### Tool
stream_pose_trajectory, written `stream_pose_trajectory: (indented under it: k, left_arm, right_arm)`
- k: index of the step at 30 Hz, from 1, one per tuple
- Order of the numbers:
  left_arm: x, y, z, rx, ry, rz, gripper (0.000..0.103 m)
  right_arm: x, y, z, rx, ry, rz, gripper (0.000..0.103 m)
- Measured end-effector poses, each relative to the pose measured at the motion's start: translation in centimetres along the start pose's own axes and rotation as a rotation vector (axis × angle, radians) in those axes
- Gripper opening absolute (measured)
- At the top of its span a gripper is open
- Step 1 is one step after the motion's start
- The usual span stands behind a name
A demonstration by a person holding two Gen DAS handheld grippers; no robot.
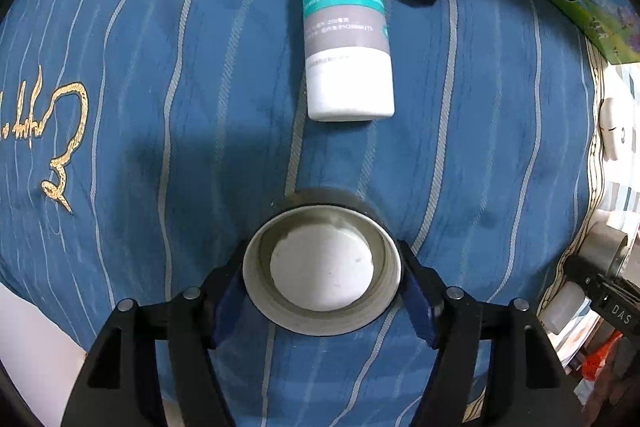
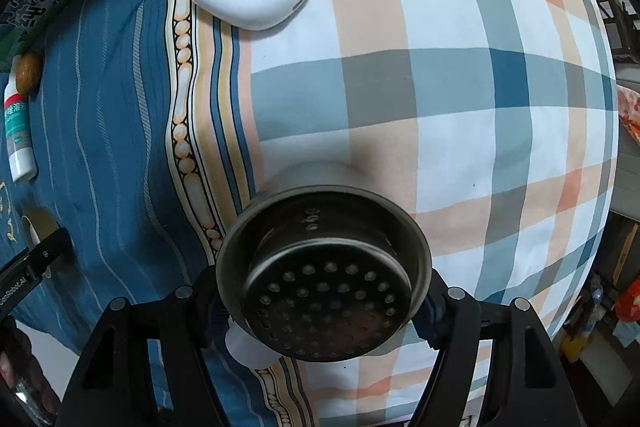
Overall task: Organize rigid objects
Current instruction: 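Carry both tins into the box and release them beside the jars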
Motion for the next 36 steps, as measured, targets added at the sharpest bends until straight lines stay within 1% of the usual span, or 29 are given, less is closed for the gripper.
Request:
stream_pose_trajectory:
  k: [1, 2, 4, 5, 7, 13, 17, 20, 22, 27, 28, 29, 31, 32, 33, 36]
  left_arm:
    - [-0.1, 0.0, 0.0, -0.005, 0.002, 0.001, 0.062]
    - [0.0, 0.1, -0.9, -0.006, 0.004, 0.004, 0.062]
    - [-0.2, 0.0, -1.3, -0.021, 0.011, 0.010, 0.062]
    - [-0.5, -0.4, -1.5, -0.027, 0.016, 0.018, 0.062]
    - [-1.1, -1.1, -2.3, -0.044, 0.014, 0.026, 0.062]
    - [-4.7, -3.1, -6.3, -0.120, -0.014, 0.087, 0.062]
    - [-7.0, -3.7, -8.6, -0.151, -0.042, 0.132, 0.062]
    - [-8.7, -3.4, -10.1, -0.169, -0.067, 0.159, 0.062]
    - [-10.0, -3.2, -11.4, -0.186, -0.091, 0.176, 0.062]
    - [-11.4, -3.3, -14.7, -0.232, -0.155, 0.207, 0.062]
    - [-11.8, -3.1, -15.6, -0.243, -0.164, 0.213, 0.062]
    - [-12.1, -2.9, -16.6, -0.256, -0.172, 0.222, 0.062]
    - [-12.3, -2.3, -18.5, -0.284, -0.199, 0.236, 0.062]
    - [-12.7, -1.6, -19.6, -0.300, -0.207, 0.245, 0.062]
    - [-13.0, -1.2, -20.5, -0.310, -0.215, 0.252, 0.062]
    - [-13.5, 1.0, -23.0, -0.349, -0.220, 0.267, 0.062]
  right_arm:
    - [0.3, 0.0, 0.1, 0.001, -0.002, -0.007, 0.074]
    - [0.5, 0.1, -0.1, 0.001, -0.004, -0.014, 0.073]
    - [0.7, 0.1, -0.2, -0.004, -0.009, -0.033, 0.072]
    - [0.4, 0.4, -0.3, -0.008, -0.012, -0.037, 0.072]
    - [0.5, -0.1, -0.7, -0.024, -0.029, -0.045, 0.072]
    - [0.9, -1.9, -2.9, -0.080, -0.015, -0.049, 0.072]
    - [1.0, -2.9, -4.7, -0.130, -0.005, -0.055, 0.072]
    - [0.7, -3.2, -6.3, -0.168, 0.009, -0.063, 0.072]
    - [0.8, -3.6, -7.8, -0.195, 0.017, -0.067, 0.072]
    - [0.5, -4.3, -12.3, -0.266, 0.078, -0.064, 0.072]
    - [0.3, -4.4, -13.2, -0.287, 0.091, -0.063, 0.072]
    - [-0.8, -5.1, -14.3, -0.308, 0.106, -0.063, 0.072]
    - [-0.8, -4.8, -16.8, -0.344, 0.140, -0.064, 0.072]
    - [-1.0, -4.5, -17.9, -0.334, 0.151, -0.058, 0.072]
    - [-1.1, -4.1, -18.9, -0.350, 0.163, -0.059, 0.072]
    - [-1.1, -2.3, -22.0, -0.398, 0.193, -0.063, 0.072]
Point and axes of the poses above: each gripper's, at about its wrist camera, not at the fingertips, and z roughly the way its jaws point, x to its left, y to its top, the point moved 3 cm from there along z, roughly the way its jaws point, and after that the axes turned 15 degrees about -y, right-handed, at the moved point
